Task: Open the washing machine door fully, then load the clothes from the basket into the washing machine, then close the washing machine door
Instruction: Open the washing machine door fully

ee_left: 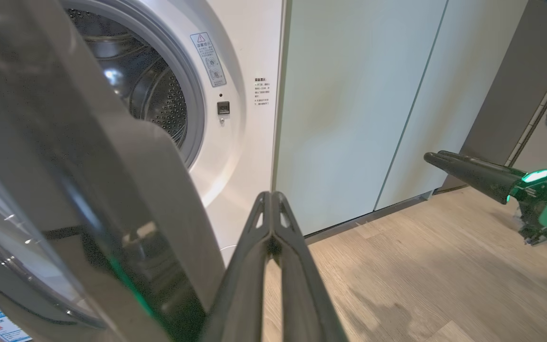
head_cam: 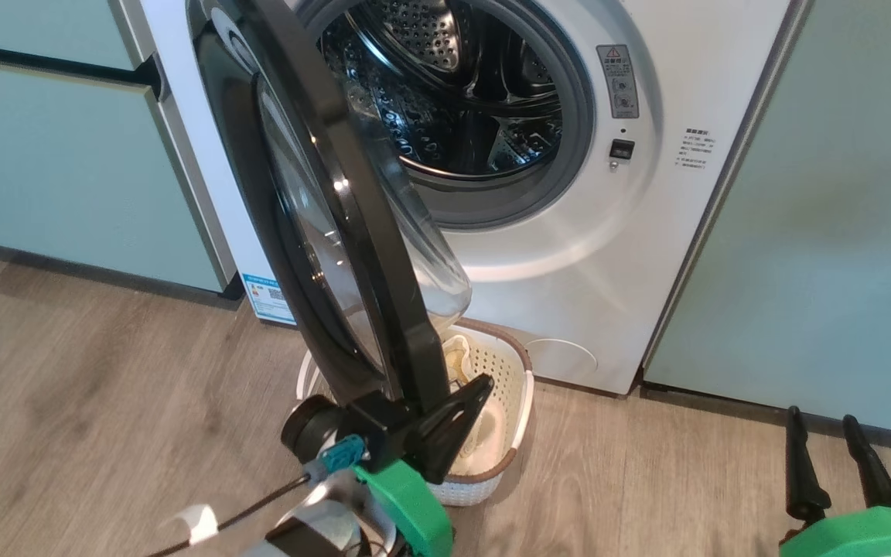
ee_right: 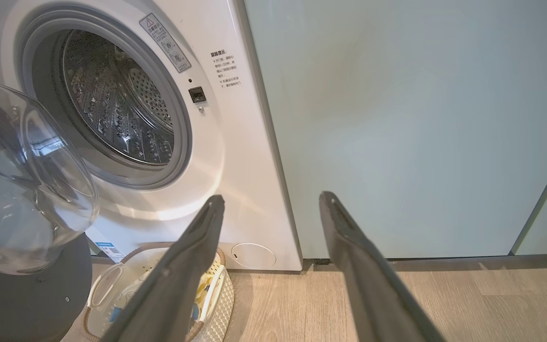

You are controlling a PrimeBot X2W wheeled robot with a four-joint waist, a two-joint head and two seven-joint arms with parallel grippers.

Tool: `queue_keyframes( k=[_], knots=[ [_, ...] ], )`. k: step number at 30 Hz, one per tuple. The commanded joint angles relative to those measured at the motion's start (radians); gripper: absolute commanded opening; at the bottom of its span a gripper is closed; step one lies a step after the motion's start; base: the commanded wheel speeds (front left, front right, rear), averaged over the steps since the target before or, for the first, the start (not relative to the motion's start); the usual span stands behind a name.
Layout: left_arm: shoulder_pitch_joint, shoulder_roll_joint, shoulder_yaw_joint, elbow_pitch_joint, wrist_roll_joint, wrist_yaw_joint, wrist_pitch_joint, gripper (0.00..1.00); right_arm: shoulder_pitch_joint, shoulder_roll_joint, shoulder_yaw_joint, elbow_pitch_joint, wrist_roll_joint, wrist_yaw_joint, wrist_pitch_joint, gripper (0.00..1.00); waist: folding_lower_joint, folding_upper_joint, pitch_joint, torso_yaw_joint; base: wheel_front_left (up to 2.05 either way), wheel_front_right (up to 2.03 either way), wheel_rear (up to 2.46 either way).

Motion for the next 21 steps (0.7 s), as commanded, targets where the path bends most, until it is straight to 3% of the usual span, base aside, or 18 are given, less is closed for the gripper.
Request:
queue_keyframes(
  k=[1,21],
  knots=[
    [-0.033,0.047,0.066,-0.025,-0.004,0.017,-0.001,0.0,-0.029,-0.014,0.019,-0.031,0.003,0.0,-0.01,1.0,0.0,0.0,-0.001,0.002,0.0,0.0,0.0],
    [0.013,0.096,0.083,-0.111,-0.016,0.058,0.015,0.0,-0.022,-0.001,0.017,-0.033,0.003,0.0,-0.01,1.0,0.0,0.0,-0.006,0.026,0.0,0.0,0.0]
  ],
)
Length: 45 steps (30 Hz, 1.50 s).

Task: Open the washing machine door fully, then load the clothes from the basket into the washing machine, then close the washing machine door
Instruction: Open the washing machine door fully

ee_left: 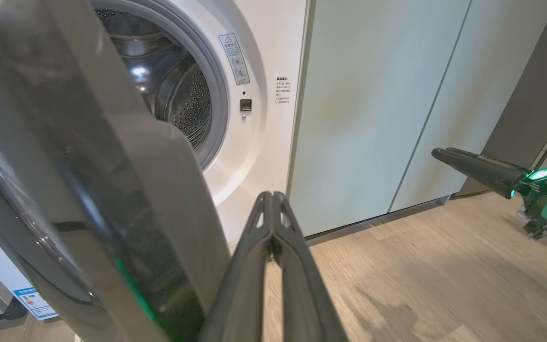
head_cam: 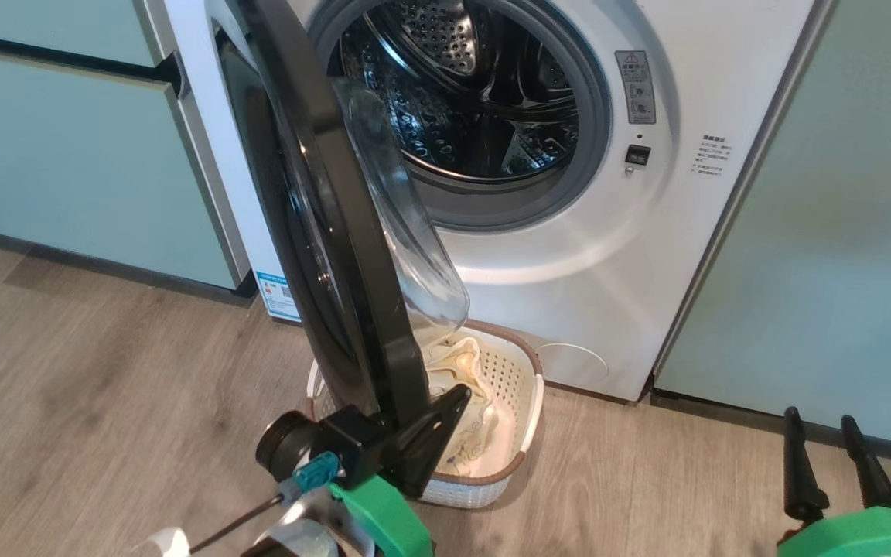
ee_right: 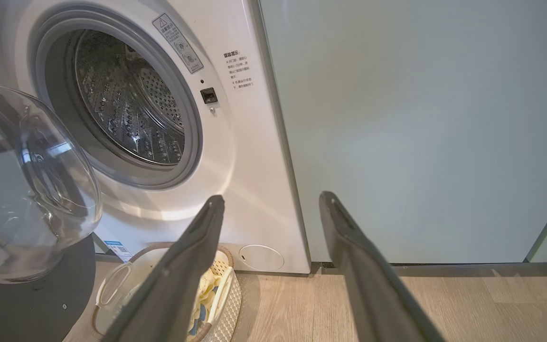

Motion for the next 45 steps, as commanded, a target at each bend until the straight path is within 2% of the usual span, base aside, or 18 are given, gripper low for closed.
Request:
queue_keyframes(
  k=[1,16,26,37,45],
  knots=[
    [-0.045,0.037,0.07,-0.023,-0.007,0.019,0.004,0.0,-0.022,-0.006,0.018,-0.032,0.003,0.0,-0.01,1.0,0.0,0.0,0.0,0.002,0.0,0.0,0.0],
    [-0.036,0.056,0.071,-0.059,-0.017,0.032,0.011,0.0,-0.026,0.0,0.015,-0.029,0.004,0.0,-0.01,1.0,0.0,0.0,0.005,0.059,0.0,0.0,0.0],
    [-0.013,0.096,0.059,-0.102,-0.021,0.024,0.036,0.0,-0.029,0.004,0.018,-0.026,0.005,0.0,-0.01,1.0,0.0,0.0,0.006,0.08,0.0,0.0,0.0],
    [0.01,0.128,0.072,-0.142,-0.027,0.045,0.052,0.0,-0.026,0.007,0.017,-0.024,0.008,0.0,-0.01,1.0,0.0,0.0,0.004,0.101,0.0,0.0,0.0],
    [0.012,0.136,0.087,-0.144,-0.037,0.06,0.049,0.0,-0.027,0.009,0.016,-0.026,0.008,0.0,-0.01,1.0,0.0,0.0,0.004,0.142,0.0,0.0,0.0]
  ],
)
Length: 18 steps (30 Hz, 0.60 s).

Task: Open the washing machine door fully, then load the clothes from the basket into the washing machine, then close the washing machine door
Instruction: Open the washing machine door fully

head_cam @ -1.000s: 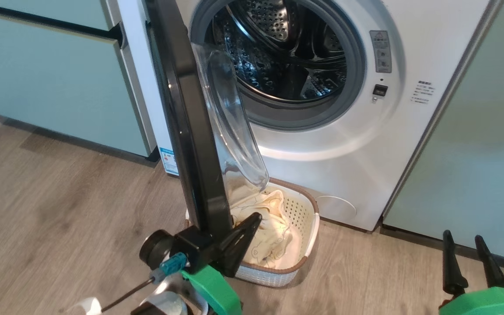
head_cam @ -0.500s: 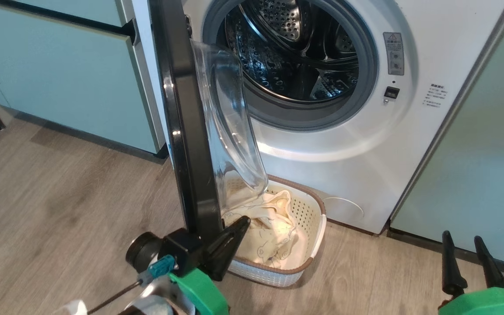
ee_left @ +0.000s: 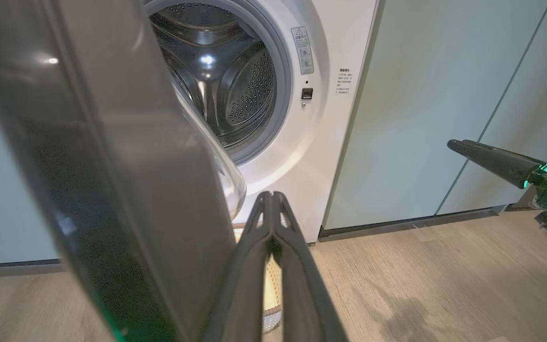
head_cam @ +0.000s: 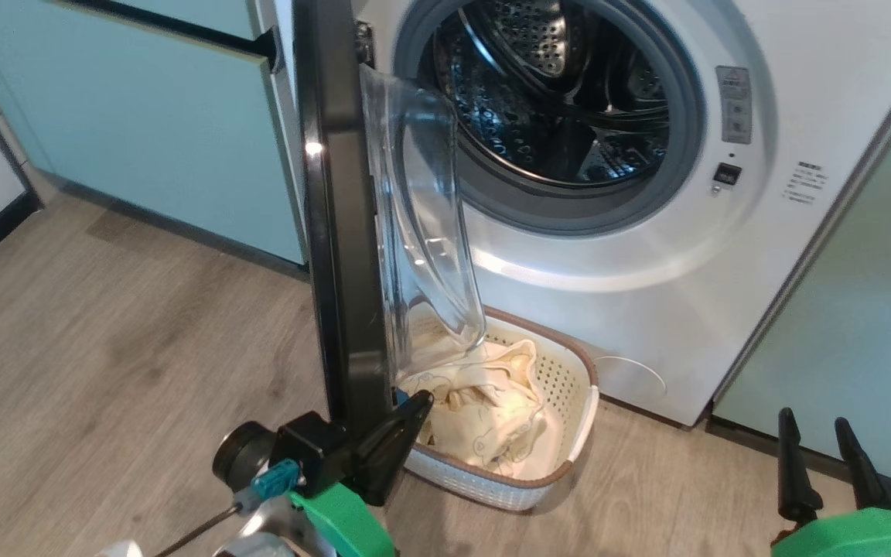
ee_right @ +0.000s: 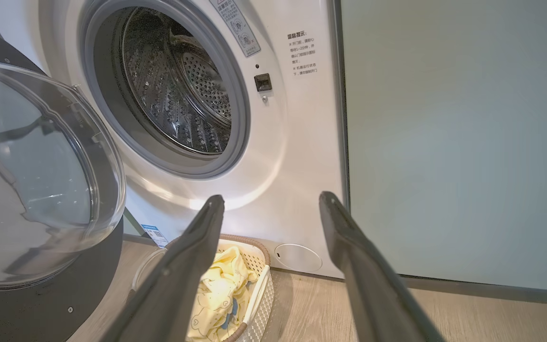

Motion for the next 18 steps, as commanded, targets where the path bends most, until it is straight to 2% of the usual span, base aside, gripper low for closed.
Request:
queue_keyframes(
  k=[1,18],
  knots=[
    [-0.044,0.03,0.065,-0.02,-0.011,0.017,-0.005,0.0,-0.028,-0.008,0.018,-0.03,0.003,0.0,-0.01,1.0,0.0,0.0,0.001,0.009,0.0,0.0,0.0],
    [-0.036,0.059,0.118,0.018,-0.038,0.044,-0.032,0.0,-0.029,-0.008,0.023,-0.03,0.004,0.0,-0.01,1.0,0.0,0.0,0.002,0.085,0.0,0.0,0.0]
  ],
)
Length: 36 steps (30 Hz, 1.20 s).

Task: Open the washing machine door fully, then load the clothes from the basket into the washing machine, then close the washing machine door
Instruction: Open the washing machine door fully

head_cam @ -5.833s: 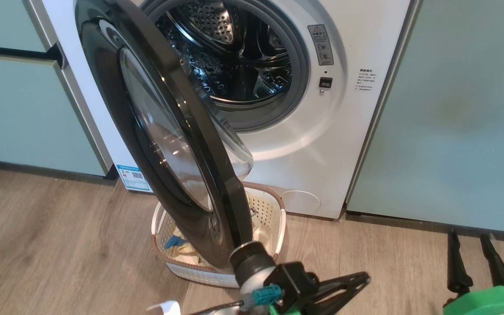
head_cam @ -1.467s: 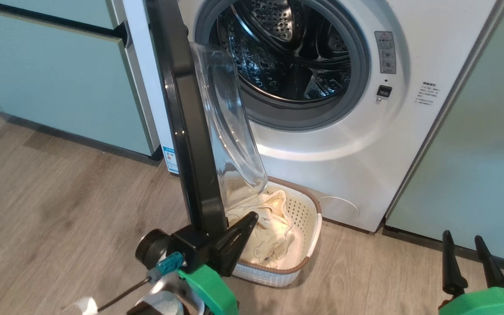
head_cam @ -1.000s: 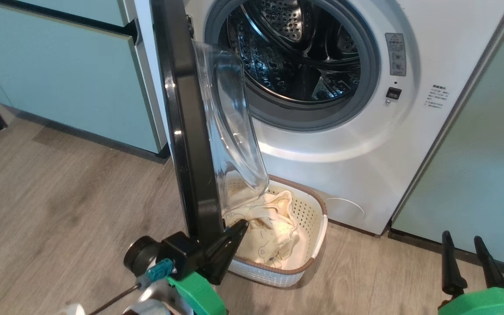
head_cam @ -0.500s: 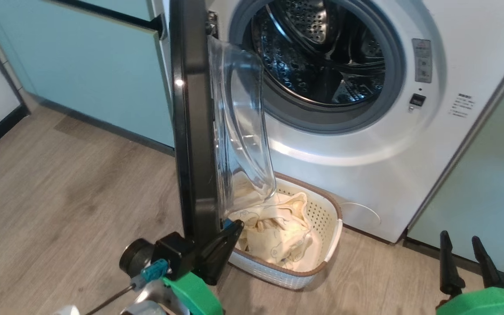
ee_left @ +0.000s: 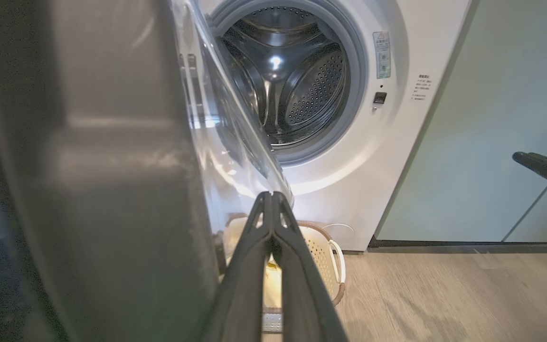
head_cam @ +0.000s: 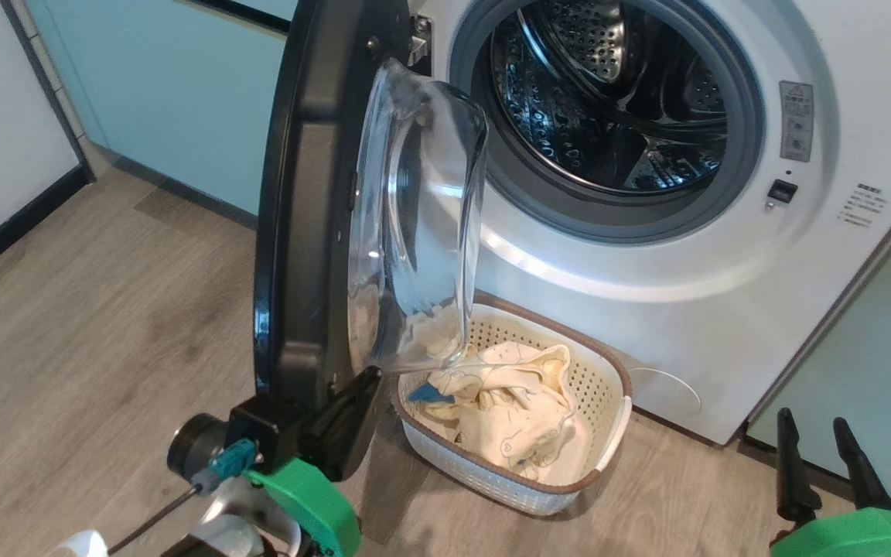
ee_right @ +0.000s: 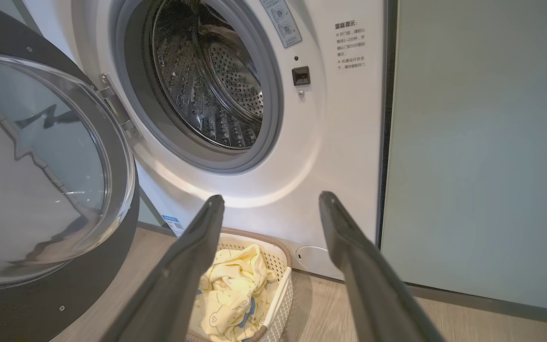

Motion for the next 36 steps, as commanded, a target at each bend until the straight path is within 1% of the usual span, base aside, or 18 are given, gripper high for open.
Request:
queue_keyframes(
  k=[1,23,32,36],
  knots=[
    [-0.038,0.035,0.062,-0.017,-0.012,0.012,-0.012,0.0,-0.029,-0.01,0.021,-0.03,0.004,0.0,-0.01,1.0,0.0,0.0,0.001,0.007,0.0,0.0,0.0],
    [-0.022,0.075,0.126,0.018,-0.043,0.043,-0.037,0.0,-0.032,-0.013,0.026,-0.029,0.005,0.0,-0.01,1.0,0.0,0.0,0.008,0.066,0.0,0.0,0.0],
    [-0.009,0.093,0.163,0.029,-0.061,0.06,-0.049,0.0,-0.035,-0.013,0.029,-0.032,0.005,0.0,-0.01,1.0,0.0,0.0,0.015,0.071,0.0,0.0,0.0],
    [-0.004,0.1,0.189,0.036,-0.07,0.076,-0.055,0.0,-0.034,-0.015,0.032,-0.033,0.005,0.0,-0.01,1.0,0.0,0.0,0.021,0.069,0.0,0.0,0.0]
  ],
)
